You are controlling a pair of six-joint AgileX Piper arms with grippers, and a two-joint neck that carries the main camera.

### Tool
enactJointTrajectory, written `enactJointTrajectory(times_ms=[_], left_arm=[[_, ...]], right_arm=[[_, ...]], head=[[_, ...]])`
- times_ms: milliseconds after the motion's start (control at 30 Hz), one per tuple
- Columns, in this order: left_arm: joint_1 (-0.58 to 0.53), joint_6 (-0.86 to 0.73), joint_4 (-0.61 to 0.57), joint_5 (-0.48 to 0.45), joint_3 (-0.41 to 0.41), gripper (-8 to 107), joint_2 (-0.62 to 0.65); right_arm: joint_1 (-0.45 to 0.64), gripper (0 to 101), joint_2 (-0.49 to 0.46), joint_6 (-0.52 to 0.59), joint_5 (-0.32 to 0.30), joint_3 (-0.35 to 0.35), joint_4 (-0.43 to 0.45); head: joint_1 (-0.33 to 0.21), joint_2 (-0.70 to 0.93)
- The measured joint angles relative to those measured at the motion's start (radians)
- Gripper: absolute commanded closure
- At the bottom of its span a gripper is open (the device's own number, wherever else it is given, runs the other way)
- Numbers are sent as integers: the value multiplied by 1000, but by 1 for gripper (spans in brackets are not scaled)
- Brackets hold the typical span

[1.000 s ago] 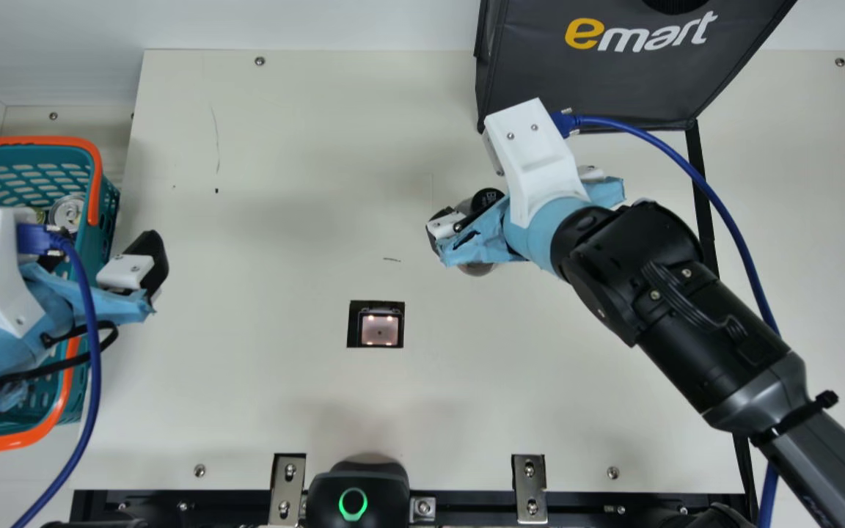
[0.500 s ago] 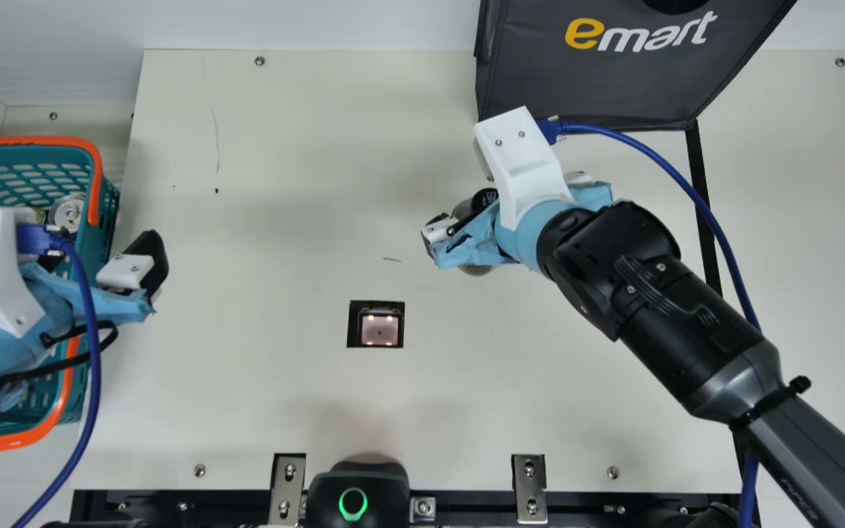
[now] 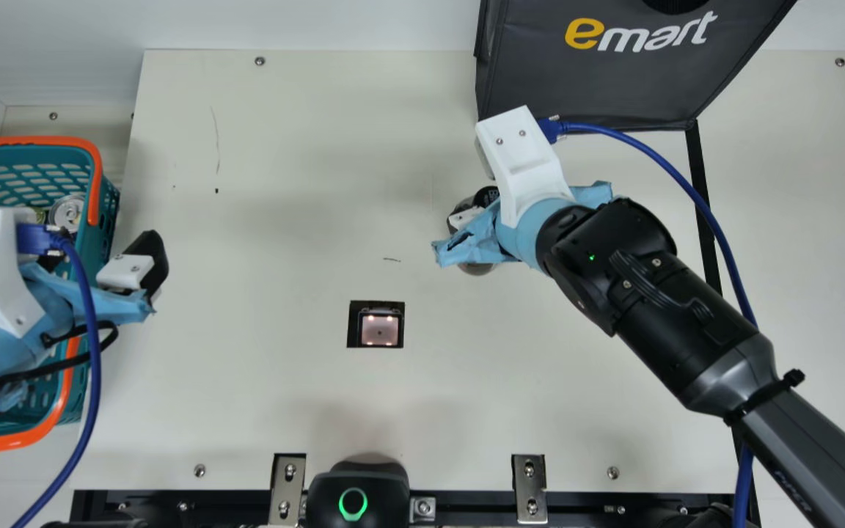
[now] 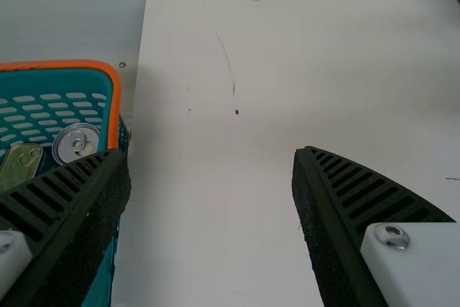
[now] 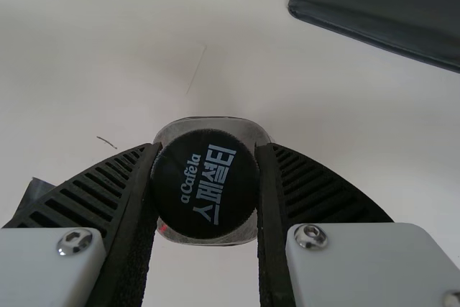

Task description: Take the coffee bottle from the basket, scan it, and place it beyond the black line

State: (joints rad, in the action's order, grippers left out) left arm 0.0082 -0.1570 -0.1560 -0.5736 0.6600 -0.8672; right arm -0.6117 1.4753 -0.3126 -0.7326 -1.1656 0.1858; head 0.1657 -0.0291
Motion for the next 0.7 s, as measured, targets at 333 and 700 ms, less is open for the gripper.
enactJointTrajectory(times_ms=[333, 700], left_arm=[[0, 0, 0, 0, 0, 9, 0], [0, 0, 0, 0, 0, 9, 0]], right_arm=[[7, 101, 1, 13, -19, -10, -10], [12, 101, -14, 34, -43, -49, -8]], head=[[0, 0], [0, -141]])
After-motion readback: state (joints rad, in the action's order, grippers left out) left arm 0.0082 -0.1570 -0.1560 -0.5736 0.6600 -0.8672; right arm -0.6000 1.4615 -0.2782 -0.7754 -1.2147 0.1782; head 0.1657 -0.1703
